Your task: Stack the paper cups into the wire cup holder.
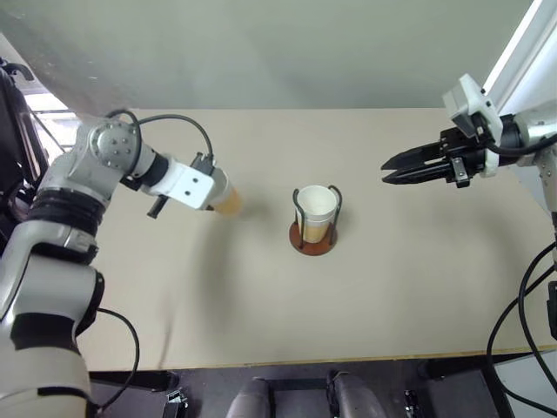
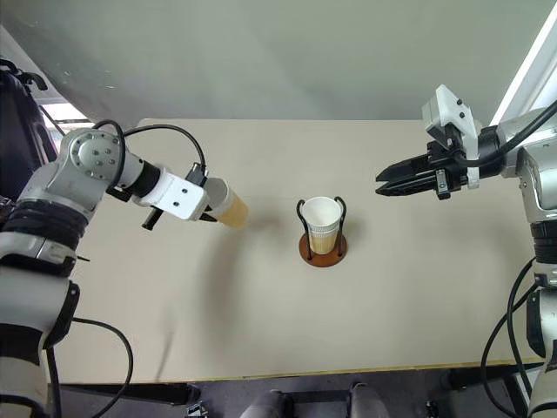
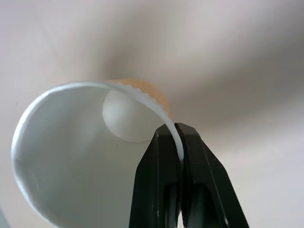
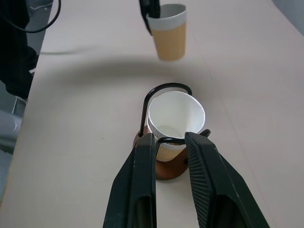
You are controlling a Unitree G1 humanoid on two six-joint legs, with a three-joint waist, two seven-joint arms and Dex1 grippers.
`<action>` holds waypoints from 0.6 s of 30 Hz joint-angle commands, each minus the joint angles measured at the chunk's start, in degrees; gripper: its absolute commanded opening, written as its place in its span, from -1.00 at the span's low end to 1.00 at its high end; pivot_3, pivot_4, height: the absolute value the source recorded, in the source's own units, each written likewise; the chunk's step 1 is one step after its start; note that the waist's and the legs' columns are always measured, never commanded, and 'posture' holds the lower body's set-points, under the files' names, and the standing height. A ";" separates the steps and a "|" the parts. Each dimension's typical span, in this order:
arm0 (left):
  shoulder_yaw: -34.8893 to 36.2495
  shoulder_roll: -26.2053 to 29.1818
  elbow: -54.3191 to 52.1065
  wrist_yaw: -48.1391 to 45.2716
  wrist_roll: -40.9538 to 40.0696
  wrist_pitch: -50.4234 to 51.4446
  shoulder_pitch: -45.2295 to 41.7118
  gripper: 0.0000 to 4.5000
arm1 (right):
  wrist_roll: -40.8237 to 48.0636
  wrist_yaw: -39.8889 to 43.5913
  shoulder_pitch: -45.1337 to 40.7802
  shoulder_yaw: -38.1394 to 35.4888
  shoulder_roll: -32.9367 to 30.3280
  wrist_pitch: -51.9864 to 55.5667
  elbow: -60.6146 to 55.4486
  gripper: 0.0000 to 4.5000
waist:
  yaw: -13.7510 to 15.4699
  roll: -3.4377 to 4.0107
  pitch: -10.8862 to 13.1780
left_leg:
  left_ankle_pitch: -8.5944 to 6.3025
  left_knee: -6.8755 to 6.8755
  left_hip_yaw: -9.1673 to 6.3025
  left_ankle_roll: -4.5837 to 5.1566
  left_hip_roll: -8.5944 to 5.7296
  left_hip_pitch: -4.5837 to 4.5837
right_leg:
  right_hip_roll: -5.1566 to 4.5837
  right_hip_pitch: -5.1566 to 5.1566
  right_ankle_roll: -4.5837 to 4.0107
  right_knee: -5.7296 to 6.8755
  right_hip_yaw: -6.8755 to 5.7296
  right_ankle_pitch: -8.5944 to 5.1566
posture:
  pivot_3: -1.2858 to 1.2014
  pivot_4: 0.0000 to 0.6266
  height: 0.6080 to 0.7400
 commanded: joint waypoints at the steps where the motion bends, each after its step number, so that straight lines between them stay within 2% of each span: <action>1: 2.05 -0.81 3.91 0.24 0.92 -0.64 -4.15 -0.98 | 2.89 2.40 -2.53 -4.20 -0.13 -2.90 -0.19 -0.58 | 0.00 0.00 0.00 | 0.01 0.01 0.00 0.02 -0.01 -0.01 | -0.01 0.01 0.01 0.00 0.00 0.00 | 0.03 -0.52 1.00; 7: 3.31 -3.98 9.17 -0.70 0.70 0.09 -7.21 -0.98 | 8.34 3.26 -0.85 -3.80 -2.50 -3.75 -1.95 -0.58 | 0.04 0.00 0.00 | 0.04 0.08 0.01 0.05 -0.07 -0.02 | 0.01 0.11 0.05 -0.04 0.00 -0.01 | 0.03 -0.52 1.00; 12: 5.10 -7.84 13.28 -0.07 0.42 2.70 -11.04 -0.98 | 9.32 3.26 -1.99 -2.72 -2.61 -4.83 -0.62 -0.58 | 0.12 -0.03 0.02 | 0.06 0.14 -0.02 0.07 -0.07 -0.04 | -0.04 0.20 0.07 -0.10 0.02 -0.01 | 0.03 -0.52 1.00; 18: 7.66 -14.01 16.16 -0.71 -0.46 5.00 -15.99 -0.98 | 8.74 3.26 -1.75 -1.77 -1.88 -11.22 4.29 -0.58 | 0.42 -0.03 0.04 | 0.08 0.14 -0.05 0.14 -0.16 -0.08 | -0.11 0.37 0.31 -0.33 0.05 -0.02 | 0.03 -0.52 1.00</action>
